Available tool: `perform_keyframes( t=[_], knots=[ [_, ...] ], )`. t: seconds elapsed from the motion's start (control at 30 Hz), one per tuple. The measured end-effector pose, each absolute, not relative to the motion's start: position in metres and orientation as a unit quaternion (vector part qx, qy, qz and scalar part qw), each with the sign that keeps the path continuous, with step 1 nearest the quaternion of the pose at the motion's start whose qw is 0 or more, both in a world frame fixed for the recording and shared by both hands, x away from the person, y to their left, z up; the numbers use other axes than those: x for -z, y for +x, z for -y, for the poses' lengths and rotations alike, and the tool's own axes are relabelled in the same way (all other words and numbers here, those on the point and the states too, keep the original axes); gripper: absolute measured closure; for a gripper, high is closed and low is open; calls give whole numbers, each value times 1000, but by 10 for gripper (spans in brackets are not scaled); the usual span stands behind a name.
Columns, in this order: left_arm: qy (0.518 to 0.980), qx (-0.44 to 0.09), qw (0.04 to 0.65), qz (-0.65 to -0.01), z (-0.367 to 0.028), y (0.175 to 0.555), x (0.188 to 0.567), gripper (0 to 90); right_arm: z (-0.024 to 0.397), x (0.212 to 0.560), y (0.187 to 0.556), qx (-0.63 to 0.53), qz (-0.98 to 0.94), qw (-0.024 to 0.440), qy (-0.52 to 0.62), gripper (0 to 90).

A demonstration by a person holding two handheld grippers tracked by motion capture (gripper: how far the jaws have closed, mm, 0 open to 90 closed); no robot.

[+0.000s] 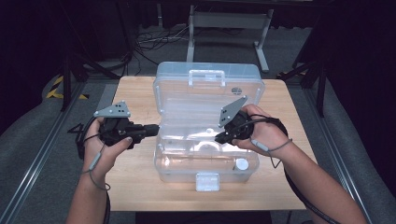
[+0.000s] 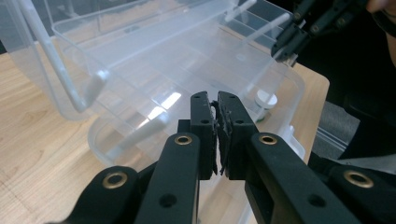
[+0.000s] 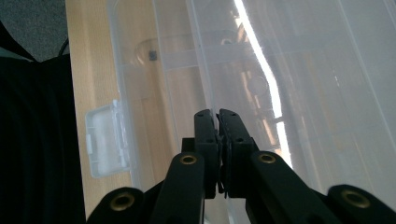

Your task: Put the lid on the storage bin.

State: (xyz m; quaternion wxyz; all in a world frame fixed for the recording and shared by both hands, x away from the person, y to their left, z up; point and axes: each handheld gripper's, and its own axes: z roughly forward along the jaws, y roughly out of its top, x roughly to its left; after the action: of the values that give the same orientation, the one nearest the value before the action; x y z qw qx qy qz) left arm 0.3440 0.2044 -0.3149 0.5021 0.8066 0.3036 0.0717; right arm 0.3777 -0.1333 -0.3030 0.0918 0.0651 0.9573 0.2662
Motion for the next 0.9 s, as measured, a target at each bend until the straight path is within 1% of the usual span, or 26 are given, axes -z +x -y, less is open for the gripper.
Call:
perform_keyframes(
  t=[0.27,0.33,0.47,0.6,0.63,0.67,0.7,0.77,0.9],
  knots=[
    [794,-72,513,-319,-204,354,314,853,133,308,370,-265,-958,91,69,868],
    [796,-69,510,-319,-203,356,314,827,133,310,368,-266,-958,87,66,868],
    [794,-71,512,-320,-201,356,313,840,133,314,365,-264,-959,82,66,861],
    [794,-74,510,-322,-201,357,313,855,131,316,356,-256,-960,90,64,844],
    [794,-74,510,-322,-201,357,313,873,131,316,353,-261,-959,87,64,845],
    [803,-66,497,-323,-200,357,314,889,132,315,349,-267,-958,86,63,839],
    [801,-64,501,-321,-200,357,315,889,132,315,349,-267,-958,86,63,839],
    [799,-67,502,-323,-199,357,315,891,134,313,344,-268,-956,104,63,831],
    [802,-68,499,-321,-198,355,314,891,140,310,339,-278,-951,113,69,826]
  ],
)
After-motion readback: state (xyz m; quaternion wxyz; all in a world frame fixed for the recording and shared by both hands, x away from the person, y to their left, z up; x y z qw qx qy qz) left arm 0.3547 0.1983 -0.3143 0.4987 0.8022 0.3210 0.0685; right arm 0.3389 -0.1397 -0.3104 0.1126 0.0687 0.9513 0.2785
